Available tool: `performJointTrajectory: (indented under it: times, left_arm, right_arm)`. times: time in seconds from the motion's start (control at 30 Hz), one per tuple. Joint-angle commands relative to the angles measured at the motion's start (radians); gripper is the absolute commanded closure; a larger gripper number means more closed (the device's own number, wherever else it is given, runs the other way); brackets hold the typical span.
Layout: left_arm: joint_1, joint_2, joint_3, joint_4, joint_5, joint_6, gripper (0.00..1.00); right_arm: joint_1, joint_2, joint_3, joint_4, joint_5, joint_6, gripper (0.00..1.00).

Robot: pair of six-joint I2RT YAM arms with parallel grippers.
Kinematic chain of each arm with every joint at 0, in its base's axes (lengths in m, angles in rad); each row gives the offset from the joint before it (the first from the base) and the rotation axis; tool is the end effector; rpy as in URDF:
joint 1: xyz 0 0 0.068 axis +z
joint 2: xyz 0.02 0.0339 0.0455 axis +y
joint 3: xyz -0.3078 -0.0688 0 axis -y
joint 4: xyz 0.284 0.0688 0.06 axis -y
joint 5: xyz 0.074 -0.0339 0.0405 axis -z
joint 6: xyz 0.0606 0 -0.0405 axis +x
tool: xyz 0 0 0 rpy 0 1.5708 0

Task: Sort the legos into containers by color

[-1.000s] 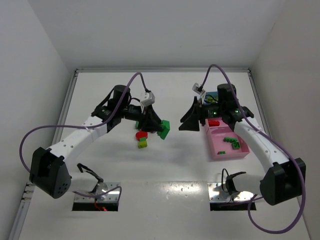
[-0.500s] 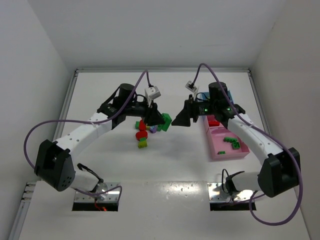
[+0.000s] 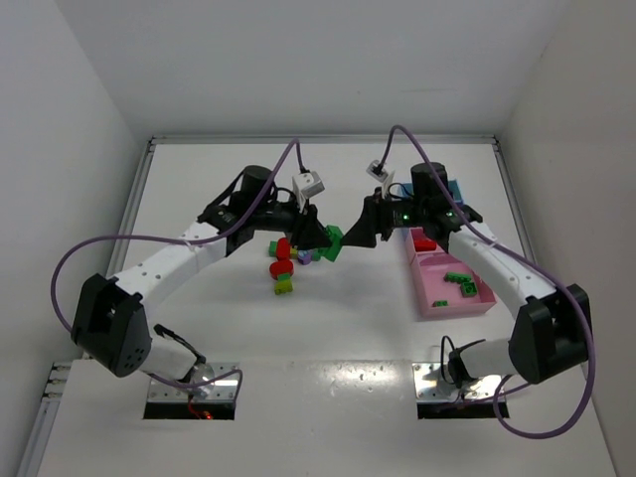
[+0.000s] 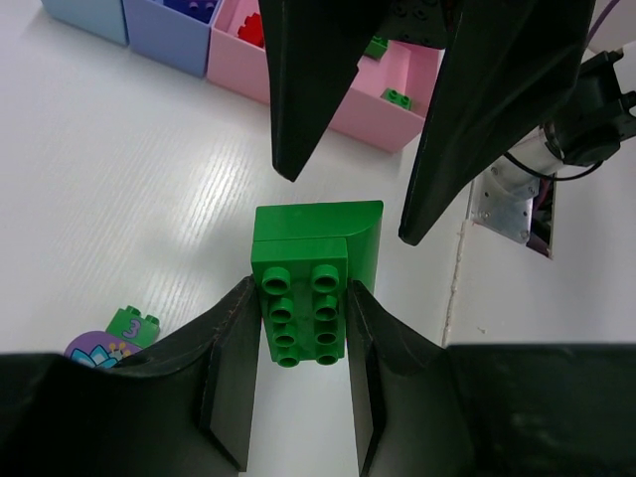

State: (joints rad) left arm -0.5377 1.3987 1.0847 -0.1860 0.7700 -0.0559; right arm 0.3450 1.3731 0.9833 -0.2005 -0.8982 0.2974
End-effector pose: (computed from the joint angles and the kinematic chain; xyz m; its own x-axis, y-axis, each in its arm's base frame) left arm 0.2868 -0.2201 0.3298 -0.4610 0.2282 -0.8576 0.8680 0.3170 -0.3823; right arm 0.3019 0.1589 0.3007 -0.7418 -0.0726 -0.6667 -0.6327 0.4056 0.6597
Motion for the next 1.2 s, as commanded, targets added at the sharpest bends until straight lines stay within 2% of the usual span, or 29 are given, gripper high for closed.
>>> performJointTrajectory:
  times: [0.0,0.3,0.73,0.83,0.93,0.97,1.1,1.17]
  left_arm:
    - [-0.010,0.002,0.037,0.031,0.003,0.002,0.95]
    - [-0.010,0.011,0.046,0.040,0.003,0.002,0.95]
    - [-0.050,0.051,0.107,0.040,-0.006,0.011,0.95]
    - [-0.050,0.051,0.107,0.040,-0.006,0.011,0.95]
    - [-0.050,0.051,0.107,0.040,-0.006,0.011,0.95]
    - [-0.050,0.051,0.107,0.040,-0.006,0.011,0.95]
    - [-0.050,0.039,0.087,0.040,-0.015,0.011,0.95]
    - [-0.050,0.027,0.077,0.040,-0.015,0.021,0.95]
  right_arm:
    - [0.015,0.001,0.045,0.088,-0.048,0.025,0.38]
    - [0.025,0.011,0.026,0.088,-0.057,0.025,0.52]
    - [0.025,0.020,0.026,0.098,-0.057,0.025,0.58]
    - [0.025,0.020,0.026,0.098,-0.033,0.025,0.65]
    - [0.025,0.020,0.026,0.098,-0.001,0.014,0.76]
    - [0.025,0.020,0.026,0.098,0.014,0.014,0.84]
    - [0.016,0.020,0.026,0.076,0.054,0.005,0.99]
    - [0.015,0.020,0.026,0.064,0.082,-0.004,1.00]
